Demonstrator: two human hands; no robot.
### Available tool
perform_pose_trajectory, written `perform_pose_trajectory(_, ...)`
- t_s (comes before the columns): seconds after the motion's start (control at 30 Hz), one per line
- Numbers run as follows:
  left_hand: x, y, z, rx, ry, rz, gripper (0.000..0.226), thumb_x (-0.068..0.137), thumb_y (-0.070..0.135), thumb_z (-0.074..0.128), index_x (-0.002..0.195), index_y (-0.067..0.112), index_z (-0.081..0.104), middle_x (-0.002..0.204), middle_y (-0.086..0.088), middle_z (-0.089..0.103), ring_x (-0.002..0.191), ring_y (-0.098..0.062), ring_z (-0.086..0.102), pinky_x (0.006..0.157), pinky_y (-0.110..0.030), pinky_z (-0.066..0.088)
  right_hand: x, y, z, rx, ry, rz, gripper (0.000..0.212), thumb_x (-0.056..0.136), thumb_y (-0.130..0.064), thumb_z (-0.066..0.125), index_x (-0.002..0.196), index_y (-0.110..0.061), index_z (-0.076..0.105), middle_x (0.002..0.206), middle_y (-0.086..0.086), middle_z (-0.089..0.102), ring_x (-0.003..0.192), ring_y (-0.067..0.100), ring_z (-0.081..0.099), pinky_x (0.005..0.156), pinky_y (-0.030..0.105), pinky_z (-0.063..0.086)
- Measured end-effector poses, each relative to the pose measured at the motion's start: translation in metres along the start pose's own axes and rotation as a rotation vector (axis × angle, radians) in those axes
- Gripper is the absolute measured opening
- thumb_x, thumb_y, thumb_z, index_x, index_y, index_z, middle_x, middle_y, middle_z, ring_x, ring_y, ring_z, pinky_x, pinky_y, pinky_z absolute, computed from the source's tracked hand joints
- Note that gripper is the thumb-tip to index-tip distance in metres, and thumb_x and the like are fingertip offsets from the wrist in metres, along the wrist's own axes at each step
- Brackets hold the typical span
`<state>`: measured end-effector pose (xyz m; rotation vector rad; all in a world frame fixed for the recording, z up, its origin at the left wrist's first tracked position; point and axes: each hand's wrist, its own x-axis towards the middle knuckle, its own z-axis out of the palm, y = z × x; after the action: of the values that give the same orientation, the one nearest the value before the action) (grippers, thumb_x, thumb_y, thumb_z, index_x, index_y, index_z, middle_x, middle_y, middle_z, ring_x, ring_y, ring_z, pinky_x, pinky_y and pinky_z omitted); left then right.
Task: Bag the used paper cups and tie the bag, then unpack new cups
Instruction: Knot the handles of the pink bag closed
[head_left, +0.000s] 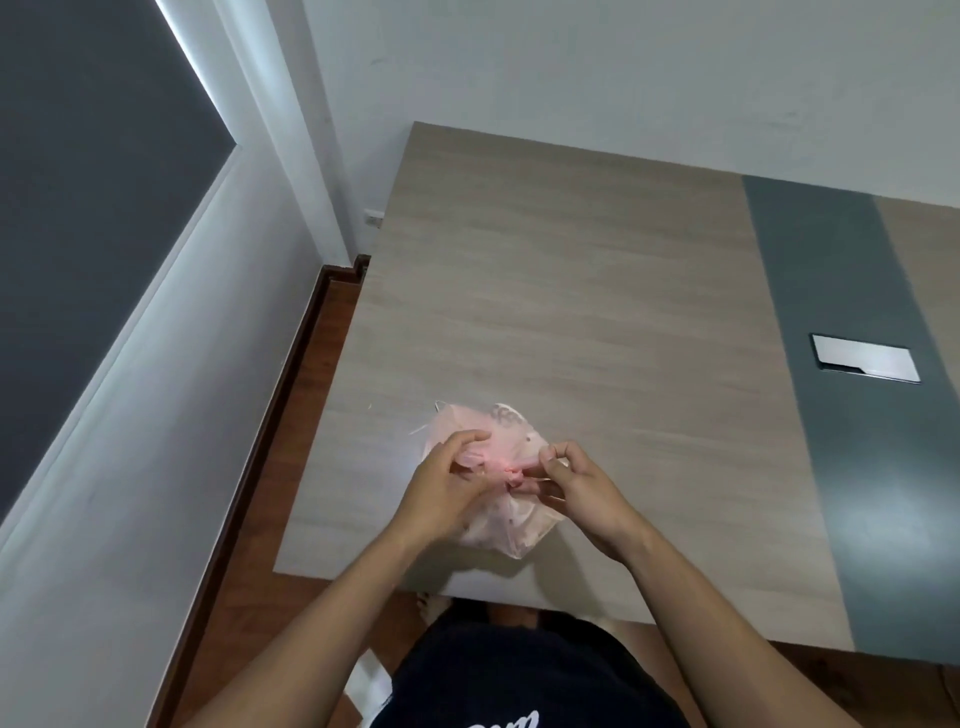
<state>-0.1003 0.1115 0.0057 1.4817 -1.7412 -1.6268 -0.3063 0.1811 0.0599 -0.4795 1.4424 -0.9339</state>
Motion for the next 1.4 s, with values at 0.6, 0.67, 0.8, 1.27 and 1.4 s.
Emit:
perform_pose_trajectory(0.6,-0.101,-0.025,0.042,0.247,0.406,0.112,0.022,0.100,0.031,0.082,0.120,0.026,0.089,0.118,0.004,0.080,0.105,-0.010,0.075,0.093,-0.033,0.063,-0.038,0.037,-0.007,-0.310,-0.262,-0.104,0.025,0.108,-0.027,0.069,0.127,-0.011,0.066,0.116,0.012,0.081,0.111,0.029,0.079,0.101,0.041,0.062)
perform_pose_trajectory(0.67,-0.126,-0.028,0.051,0.214,0.454,0.074,0.023,0.100,0.036,0.081,0.120,0.028,0.089,0.114,0.008,0.078,0.102,-0.006,0.074,0.089,-0.027,0.062,-0.047,0.045,-0.007,-0.532,-0.346,-0.208,0.029,0.099,-0.034,0.081,0.126,-0.030,0.071,0.118,0.000,0.079,0.105,0.016,0.078,0.096,0.033,0.063)
perform_pose_trajectory(0.8,-0.180,-0.036,0.074,0.153,0.549,-0.011,0.022,0.100,0.035,0.083,0.120,0.027,0.089,0.110,0.012,0.076,0.099,0.001,0.072,0.081,-0.010,0.051,-0.066,0.069,-0.003,-0.823,-0.409,-0.357,0.022,0.093,-0.043,0.085,0.114,-0.043,0.076,0.113,-0.020,0.078,0.098,0.001,0.074,0.086,0.020,0.058)
perform_pose_trajectory(1.27,-0.398,-0.089,0.121,-0.029,0.985,-0.221,0.020,0.097,0.074,0.063,0.107,0.067,0.079,0.096,0.017,0.076,0.094,-0.006,0.072,0.078,-0.024,0.056,-0.147,0.147,0.077,-0.981,-0.865,-0.456,0.012,0.097,-0.034,0.083,0.109,-0.030,0.084,0.102,-0.017,0.082,0.096,0.000,0.075,0.079,0.009,0.051)
perform_pose_trajectory(1.4,-0.442,-0.111,0.126,-0.040,1.117,-0.306,0.028,0.103,0.056,0.069,0.120,0.042,0.087,0.114,0.020,0.071,0.107,0.000,0.069,0.090,-0.021,0.058,-0.176,0.162,0.118,-1.035,-1.010,-0.479,0.012,0.098,-0.033,0.082,0.110,-0.030,0.084,0.104,-0.018,0.082,0.099,-0.002,0.074,0.082,0.009,0.053)
